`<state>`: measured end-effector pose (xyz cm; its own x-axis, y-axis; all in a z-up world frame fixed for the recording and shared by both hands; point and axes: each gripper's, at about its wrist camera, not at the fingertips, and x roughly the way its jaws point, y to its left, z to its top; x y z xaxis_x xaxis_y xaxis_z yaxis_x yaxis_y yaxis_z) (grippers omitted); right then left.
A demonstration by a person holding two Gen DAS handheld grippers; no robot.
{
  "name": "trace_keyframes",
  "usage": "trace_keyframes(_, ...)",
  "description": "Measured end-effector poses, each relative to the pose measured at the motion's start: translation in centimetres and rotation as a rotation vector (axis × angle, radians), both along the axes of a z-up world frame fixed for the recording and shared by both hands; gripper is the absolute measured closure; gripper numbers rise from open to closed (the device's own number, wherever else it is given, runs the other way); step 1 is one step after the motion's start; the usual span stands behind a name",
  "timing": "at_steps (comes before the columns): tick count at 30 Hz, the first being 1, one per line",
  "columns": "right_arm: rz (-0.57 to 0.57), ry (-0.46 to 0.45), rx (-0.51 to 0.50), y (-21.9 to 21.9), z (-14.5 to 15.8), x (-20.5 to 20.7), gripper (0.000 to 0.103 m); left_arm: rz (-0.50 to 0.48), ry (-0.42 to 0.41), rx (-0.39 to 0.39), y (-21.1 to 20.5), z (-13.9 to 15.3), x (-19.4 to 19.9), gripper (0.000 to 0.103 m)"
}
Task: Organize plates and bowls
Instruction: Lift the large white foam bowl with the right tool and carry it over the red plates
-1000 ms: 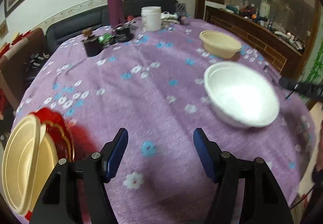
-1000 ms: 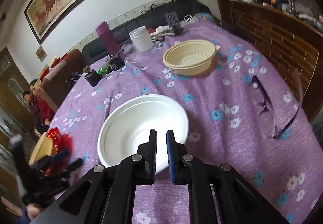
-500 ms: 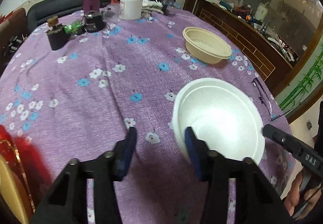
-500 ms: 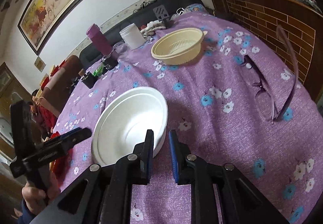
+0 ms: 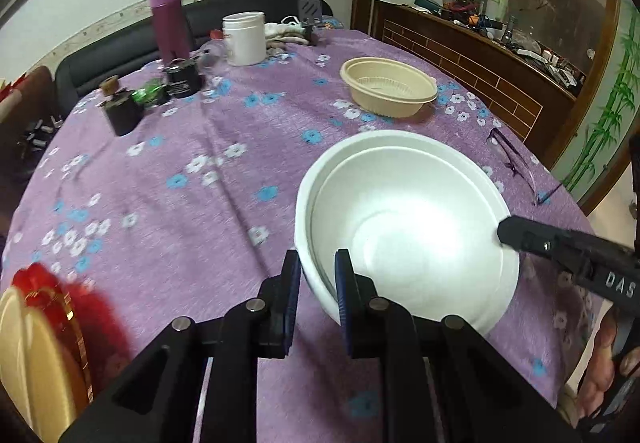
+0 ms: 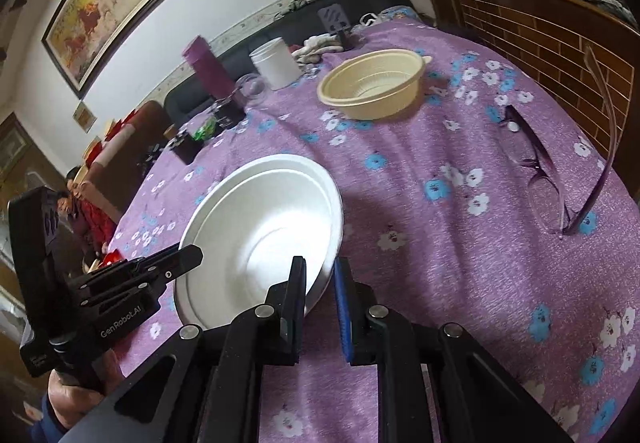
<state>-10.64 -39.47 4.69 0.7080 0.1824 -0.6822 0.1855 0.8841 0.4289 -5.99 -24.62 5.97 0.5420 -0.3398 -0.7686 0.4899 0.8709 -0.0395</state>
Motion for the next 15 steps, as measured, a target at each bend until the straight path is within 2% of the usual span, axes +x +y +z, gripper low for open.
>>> trace_keyframes(8, 0.113, 0.023, 0.003, 4.3, -0.4, 0.9, 0.088, 0.073, 0.030, 0.002, 4.8, -0.9, -1.5, 0.083)
trace_keyframes(11, 0.139, 0.037, -0.004, 5.5, -0.9, 1.7, 0.087, 0.094, 0.054, -0.015, 5.8, -1.8, -0.9, 0.083)
trace_keyframes(15, 0.137, 0.040, -0.035, 6.4, -1.1, 2.0, 0.086, 0.092, 0.025, -0.011, 5.7, -2.0, -0.7, 0.077)
